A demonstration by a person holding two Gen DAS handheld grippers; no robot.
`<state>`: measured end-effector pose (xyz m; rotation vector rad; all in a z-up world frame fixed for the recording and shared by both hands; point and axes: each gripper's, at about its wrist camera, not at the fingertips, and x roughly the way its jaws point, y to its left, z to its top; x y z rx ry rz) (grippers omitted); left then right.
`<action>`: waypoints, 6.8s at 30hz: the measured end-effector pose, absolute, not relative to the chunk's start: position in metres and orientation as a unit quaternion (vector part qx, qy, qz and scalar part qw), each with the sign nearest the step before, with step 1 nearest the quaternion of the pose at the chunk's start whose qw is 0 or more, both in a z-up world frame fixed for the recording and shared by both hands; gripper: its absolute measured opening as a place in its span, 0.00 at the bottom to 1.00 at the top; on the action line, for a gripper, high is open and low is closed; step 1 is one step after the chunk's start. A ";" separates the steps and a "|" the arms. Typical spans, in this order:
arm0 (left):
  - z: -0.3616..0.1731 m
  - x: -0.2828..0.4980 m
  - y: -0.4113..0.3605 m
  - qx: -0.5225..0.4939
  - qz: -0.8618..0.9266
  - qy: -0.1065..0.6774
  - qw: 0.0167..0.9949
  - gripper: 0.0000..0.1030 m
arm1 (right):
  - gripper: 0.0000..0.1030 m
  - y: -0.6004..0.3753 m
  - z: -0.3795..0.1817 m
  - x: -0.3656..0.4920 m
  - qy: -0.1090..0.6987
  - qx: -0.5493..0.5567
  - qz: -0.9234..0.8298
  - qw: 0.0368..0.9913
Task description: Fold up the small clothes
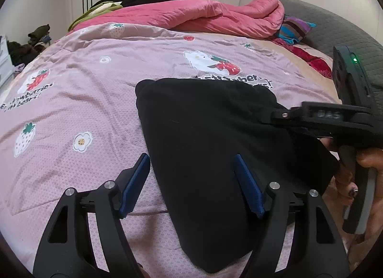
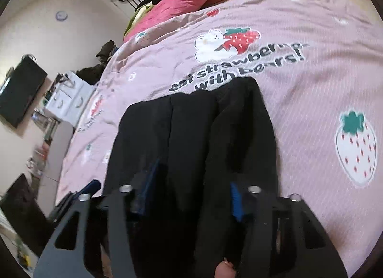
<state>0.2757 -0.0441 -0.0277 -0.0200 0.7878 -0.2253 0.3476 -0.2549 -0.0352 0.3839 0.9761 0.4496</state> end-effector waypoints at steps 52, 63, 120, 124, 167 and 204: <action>0.030 0.209 -0.037 -0.023 -0.114 0.317 0.941 0.91 | 0.96 -0.287 0.069 0.184 0.200 0.117 0.102 0.967; 0.035 0.171 -0.029 -0.024 -0.113 0.301 0.947 0.91 | 0.96 -0.279 0.055 0.135 0.203 0.097 0.098 0.969; -0.040 0.107 -0.018 -0.010 -0.074 0.348 0.935 0.91 | 0.96 -0.266 -0.045 0.067 0.300 0.026 0.030 0.953; -0.040 0.107 -0.017 -0.009 -0.072 0.348 0.935 0.91 | 0.96 -0.267 -0.044 0.067 0.299 0.028 0.030 0.953; -0.037 0.107 -0.017 -0.003 -0.070 0.350 0.934 0.91 | 0.96 -0.266 -0.045 0.068 0.300 0.022 0.025 0.953; -0.027 0.115 0.066 -0.048 -0.039 0.371 0.926 0.91 | 0.96 -0.453 0.015 -0.004 0.213 0.190 -0.220 0.933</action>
